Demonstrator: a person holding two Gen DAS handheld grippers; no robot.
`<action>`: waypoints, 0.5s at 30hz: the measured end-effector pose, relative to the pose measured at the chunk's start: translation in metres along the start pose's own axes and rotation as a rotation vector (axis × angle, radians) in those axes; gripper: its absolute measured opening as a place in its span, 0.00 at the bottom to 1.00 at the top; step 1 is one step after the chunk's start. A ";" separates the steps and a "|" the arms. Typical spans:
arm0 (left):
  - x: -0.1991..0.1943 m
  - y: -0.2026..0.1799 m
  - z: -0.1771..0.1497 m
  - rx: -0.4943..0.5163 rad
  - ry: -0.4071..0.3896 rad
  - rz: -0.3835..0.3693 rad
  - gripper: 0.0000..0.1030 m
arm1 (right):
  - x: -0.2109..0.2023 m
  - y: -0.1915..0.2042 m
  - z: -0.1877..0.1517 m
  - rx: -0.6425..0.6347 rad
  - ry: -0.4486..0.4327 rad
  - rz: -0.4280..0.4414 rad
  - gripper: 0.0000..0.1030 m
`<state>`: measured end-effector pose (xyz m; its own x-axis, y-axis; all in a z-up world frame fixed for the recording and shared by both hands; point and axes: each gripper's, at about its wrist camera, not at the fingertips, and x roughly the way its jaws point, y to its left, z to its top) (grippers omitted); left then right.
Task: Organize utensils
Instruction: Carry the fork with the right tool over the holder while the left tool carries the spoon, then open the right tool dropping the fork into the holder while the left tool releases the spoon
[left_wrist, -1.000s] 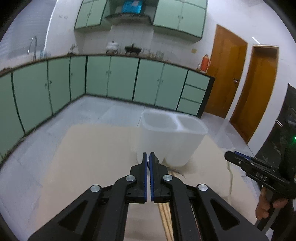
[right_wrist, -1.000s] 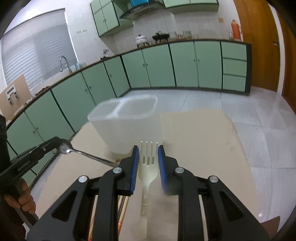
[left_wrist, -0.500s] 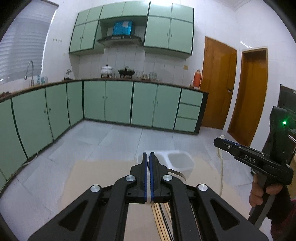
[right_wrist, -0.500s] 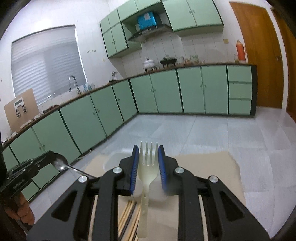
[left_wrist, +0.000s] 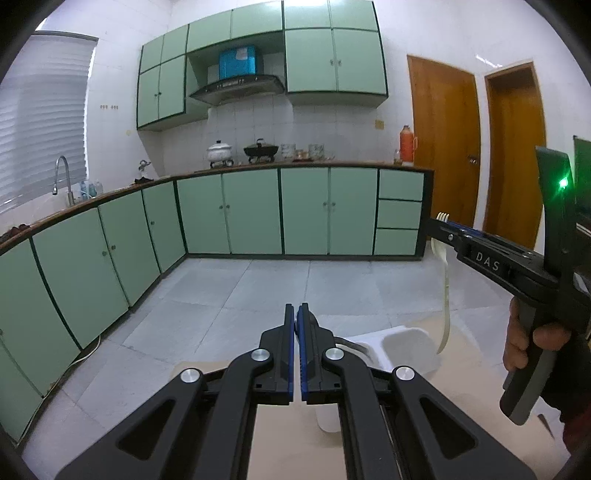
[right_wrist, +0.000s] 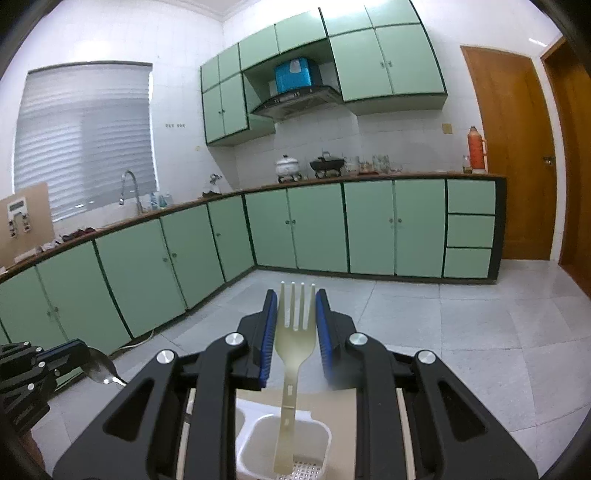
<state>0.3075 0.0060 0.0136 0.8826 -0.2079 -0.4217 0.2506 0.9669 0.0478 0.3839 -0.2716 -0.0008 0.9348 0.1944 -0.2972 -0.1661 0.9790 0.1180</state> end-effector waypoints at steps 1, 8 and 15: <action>0.007 -0.001 -0.001 0.000 0.007 0.005 0.02 | 0.007 0.000 -0.004 -0.002 0.011 -0.007 0.19; 0.056 -0.002 -0.024 -0.037 0.110 -0.024 0.03 | 0.035 0.000 -0.034 0.036 0.137 0.017 0.22; 0.047 0.000 -0.039 -0.130 0.122 -0.060 0.16 | 0.005 0.000 -0.051 0.052 0.158 0.028 0.34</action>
<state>0.3333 0.0025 -0.0415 0.8106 -0.2543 -0.5276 0.2414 0.9658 -0.0946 0.3729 -0.2674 -0.0507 0.8682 0.2330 -0.4380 -0.1712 0.9693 0.1764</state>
